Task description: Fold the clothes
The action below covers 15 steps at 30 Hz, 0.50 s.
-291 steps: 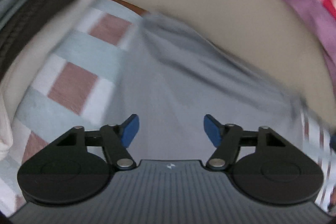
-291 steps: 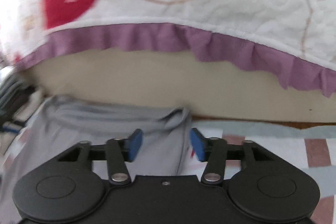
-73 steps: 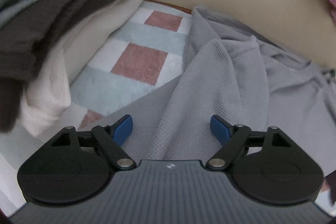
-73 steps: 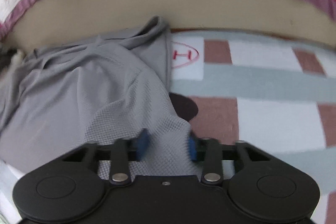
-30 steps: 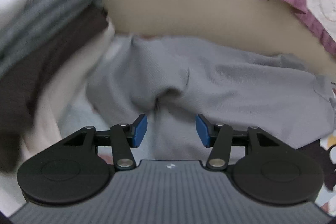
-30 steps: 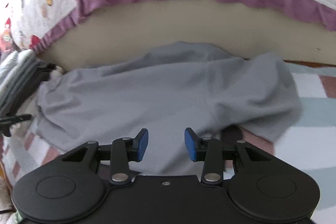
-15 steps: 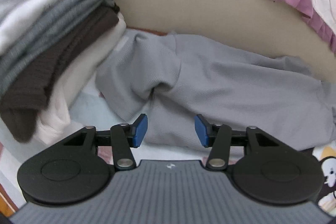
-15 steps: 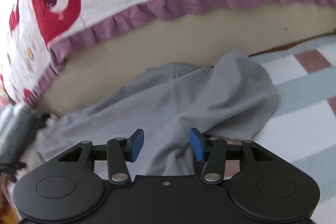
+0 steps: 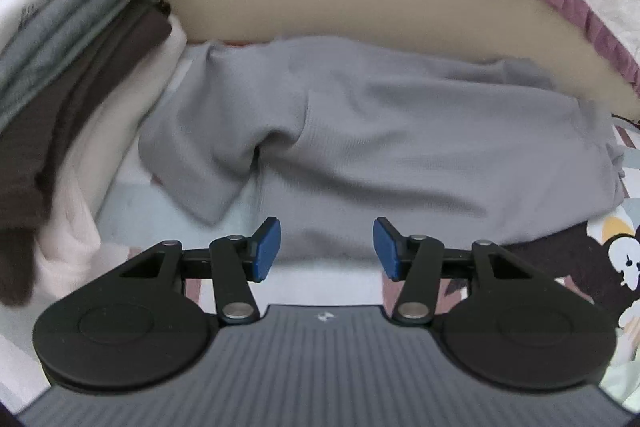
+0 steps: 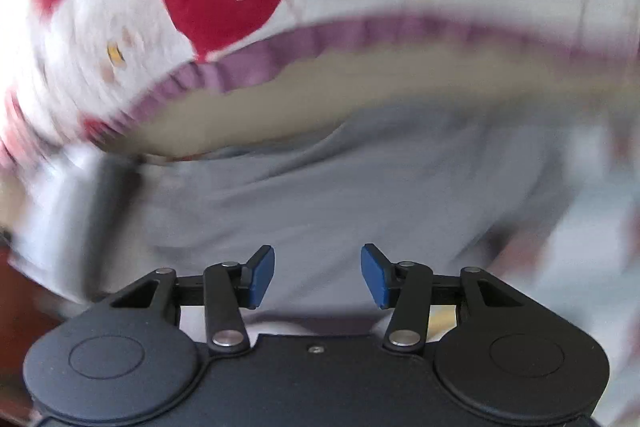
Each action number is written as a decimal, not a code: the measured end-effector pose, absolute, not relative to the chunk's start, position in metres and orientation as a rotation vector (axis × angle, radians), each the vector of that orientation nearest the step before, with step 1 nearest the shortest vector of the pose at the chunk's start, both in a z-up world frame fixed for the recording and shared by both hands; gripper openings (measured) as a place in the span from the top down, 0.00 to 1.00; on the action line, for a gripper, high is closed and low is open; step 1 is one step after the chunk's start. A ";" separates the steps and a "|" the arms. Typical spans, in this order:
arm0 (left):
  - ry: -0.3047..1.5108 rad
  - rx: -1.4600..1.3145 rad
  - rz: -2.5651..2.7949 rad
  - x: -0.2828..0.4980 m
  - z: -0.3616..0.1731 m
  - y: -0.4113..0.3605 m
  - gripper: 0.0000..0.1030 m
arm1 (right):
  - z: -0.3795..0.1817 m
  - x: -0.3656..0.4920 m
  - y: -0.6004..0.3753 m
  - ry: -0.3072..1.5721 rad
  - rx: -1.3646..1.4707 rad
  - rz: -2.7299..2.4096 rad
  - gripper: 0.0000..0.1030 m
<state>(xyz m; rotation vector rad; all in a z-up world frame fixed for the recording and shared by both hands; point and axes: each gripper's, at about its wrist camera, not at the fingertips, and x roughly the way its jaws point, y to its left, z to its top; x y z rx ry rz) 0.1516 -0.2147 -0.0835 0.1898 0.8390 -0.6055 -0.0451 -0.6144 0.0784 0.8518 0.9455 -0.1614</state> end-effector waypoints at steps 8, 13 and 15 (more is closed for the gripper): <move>0.743 0.209 -0.555 0.145 -0.086 -0.200 0.51 | 0.121 -0.008 -0.553 0.914 0.492 -0.159 0.47; 0.751 0.179 -0.517 0.149 -0.087 -0.188 0.51 | 0.074 -0.013 -0.550 0.854 0.570 -0.134 0.83; 0.754 0.167 -0.502 0.150 -0.087 -0.184 0.51 | 0.061 -0.019 -0.549 0.840 0.601 -0.148 0.83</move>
